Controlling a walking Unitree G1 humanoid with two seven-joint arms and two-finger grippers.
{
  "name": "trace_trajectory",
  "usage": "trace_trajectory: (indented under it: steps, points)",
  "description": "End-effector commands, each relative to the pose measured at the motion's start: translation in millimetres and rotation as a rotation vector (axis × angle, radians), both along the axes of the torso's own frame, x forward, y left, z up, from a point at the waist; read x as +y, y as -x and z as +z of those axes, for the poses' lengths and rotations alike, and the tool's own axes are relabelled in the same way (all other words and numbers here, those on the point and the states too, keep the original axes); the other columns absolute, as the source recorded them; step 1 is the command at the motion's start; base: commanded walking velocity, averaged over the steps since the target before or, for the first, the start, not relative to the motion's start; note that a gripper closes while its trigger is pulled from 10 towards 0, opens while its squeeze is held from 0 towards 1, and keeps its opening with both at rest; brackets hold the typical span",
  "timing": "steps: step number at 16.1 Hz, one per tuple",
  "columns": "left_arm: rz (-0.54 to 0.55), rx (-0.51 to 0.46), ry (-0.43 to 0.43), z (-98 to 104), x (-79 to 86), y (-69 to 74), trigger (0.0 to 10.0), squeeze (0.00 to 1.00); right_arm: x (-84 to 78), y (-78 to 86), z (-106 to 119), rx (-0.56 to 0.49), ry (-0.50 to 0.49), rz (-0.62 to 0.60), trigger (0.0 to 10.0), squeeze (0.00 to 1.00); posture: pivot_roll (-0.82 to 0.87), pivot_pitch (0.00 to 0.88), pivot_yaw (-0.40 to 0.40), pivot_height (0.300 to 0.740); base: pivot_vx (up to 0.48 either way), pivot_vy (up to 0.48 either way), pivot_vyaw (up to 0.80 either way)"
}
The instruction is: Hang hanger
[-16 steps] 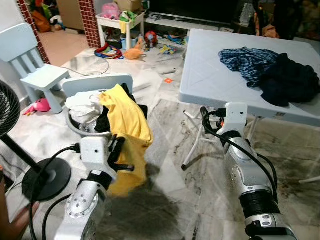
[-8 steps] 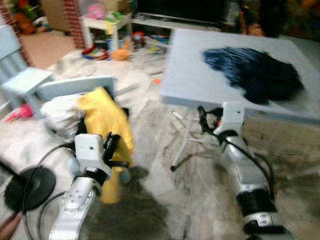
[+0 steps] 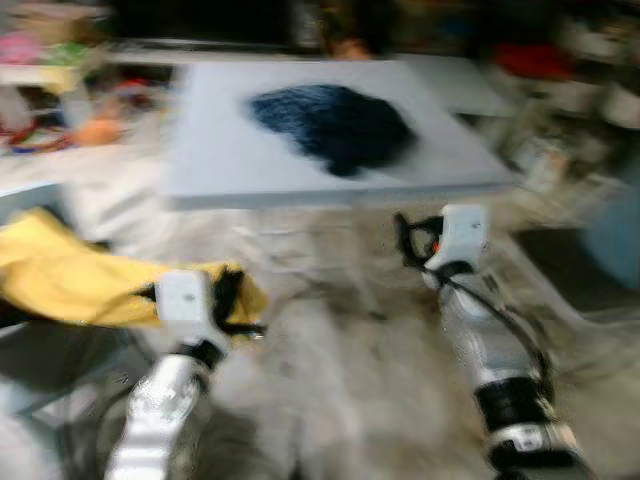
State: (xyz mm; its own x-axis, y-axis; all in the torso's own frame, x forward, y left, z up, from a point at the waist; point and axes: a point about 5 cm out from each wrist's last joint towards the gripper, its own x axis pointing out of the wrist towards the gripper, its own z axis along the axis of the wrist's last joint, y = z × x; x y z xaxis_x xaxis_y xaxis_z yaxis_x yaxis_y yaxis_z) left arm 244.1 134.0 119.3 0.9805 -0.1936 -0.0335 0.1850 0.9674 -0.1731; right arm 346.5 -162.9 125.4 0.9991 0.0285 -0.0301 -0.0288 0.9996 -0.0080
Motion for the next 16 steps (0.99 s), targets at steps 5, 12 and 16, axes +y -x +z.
trace_trajectory:
  steps: [5, 12, 16]
  points:
    - [0.026, -0.027, 0.017, 8.5, -1.4, -7.0, 10.0, 0.00, 3.1, -1.0, 3.7, -0.018, -0.018, 0.009, 10.0, 0.00, 0.00, 0.000, -0.031, 0.740, 0.000, -0.141, -0.48]
    - [0.072, -0.004, 0.085, 10.4, 1.2, -15.4, 10.0, 0.00, 2.8, -0.2, 2.9, -0.017, -0.018, 0.013, 10.0, 0.00, -0.01, 0.000, -0.026, 0.740, 0.000, 0.000, 0.00]
    - [0.069, 0.017, 0.108, 8.2, 0.6, -15.7, 10.0, 0.00, 2.4, 0.1, 2.1, -0.013, -0.013, 0.017, 10.0, 0.00, -0.01, 0.000, -0.029, 0.740, 0.000, 0.461, 0.00]
